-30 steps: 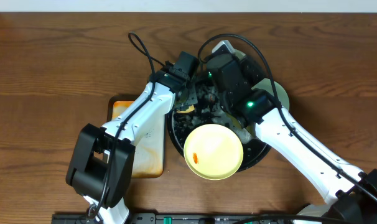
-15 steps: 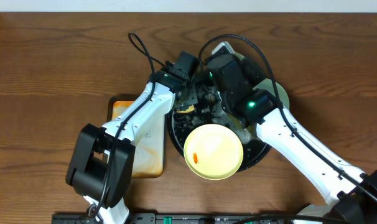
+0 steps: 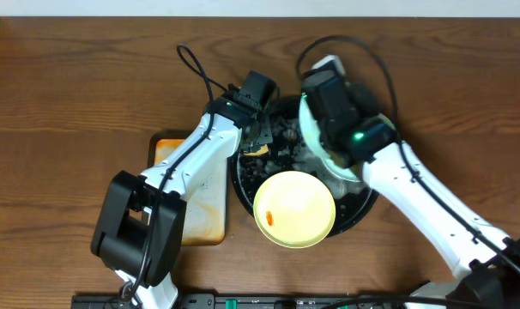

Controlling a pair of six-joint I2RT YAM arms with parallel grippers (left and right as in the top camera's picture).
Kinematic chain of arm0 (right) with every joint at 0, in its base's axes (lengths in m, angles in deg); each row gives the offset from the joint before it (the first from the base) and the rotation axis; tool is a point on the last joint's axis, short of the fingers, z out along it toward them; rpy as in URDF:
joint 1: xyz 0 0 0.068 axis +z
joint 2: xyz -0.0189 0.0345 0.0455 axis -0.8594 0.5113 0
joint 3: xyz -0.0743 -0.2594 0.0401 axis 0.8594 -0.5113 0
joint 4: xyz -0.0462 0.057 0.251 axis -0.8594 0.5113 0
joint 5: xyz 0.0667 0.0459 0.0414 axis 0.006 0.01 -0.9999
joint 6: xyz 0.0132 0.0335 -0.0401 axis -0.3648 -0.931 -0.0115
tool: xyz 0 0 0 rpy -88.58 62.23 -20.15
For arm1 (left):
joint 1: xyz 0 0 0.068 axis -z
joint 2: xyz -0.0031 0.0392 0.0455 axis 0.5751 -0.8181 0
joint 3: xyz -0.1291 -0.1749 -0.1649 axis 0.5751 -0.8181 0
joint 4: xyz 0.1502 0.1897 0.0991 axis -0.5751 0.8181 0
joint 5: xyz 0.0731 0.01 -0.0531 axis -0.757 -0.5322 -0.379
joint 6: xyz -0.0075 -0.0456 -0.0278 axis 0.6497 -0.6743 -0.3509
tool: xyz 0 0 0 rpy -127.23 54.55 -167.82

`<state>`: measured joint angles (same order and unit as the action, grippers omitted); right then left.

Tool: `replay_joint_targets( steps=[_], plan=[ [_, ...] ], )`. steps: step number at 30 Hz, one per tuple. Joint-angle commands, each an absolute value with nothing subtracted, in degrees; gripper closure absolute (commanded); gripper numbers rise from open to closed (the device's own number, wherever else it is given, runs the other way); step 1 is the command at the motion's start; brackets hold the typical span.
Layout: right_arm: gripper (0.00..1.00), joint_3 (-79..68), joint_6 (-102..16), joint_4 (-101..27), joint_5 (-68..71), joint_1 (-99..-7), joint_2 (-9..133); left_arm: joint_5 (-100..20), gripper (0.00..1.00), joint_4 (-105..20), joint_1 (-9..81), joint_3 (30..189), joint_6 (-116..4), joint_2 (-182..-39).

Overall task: Clean dirty plates on tray and stack at the side
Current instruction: 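Carry the pale green plate right and set it on the table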

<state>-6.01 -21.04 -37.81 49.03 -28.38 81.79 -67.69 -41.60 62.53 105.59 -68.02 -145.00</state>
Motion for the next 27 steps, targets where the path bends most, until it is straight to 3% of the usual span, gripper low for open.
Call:
replay_joint_targets(
  steps=[1, 13, 19, 27],
  plan=[
    [0.99, -4.61, -33.46, -36.15, 43.35, -34.13, 78.42, -68.17, 0.84, -41.56, 62.16, 104.71, -67.23, -145.83],
    [0.99, -4.63, -43.93, -29.79, 10.28, -67.35, 76.92, -68.17, 0.84, -41.56, 62.18, 104.71, -67.21, -145.83],
    [0.99, -4.74, -45.02, -28.19, 8.49, -79.22, 79.43, -68.17, 0.84, -41.56, 62.18, 104.71, -67.21, -145.83],
    [0.99, -5.16, -48.61, -28.0, 13.56, -87.72, 85.53, -68.14, 0.84, -41.54, 62.18, 104.71, -67.21, -145.83]
  ],
)
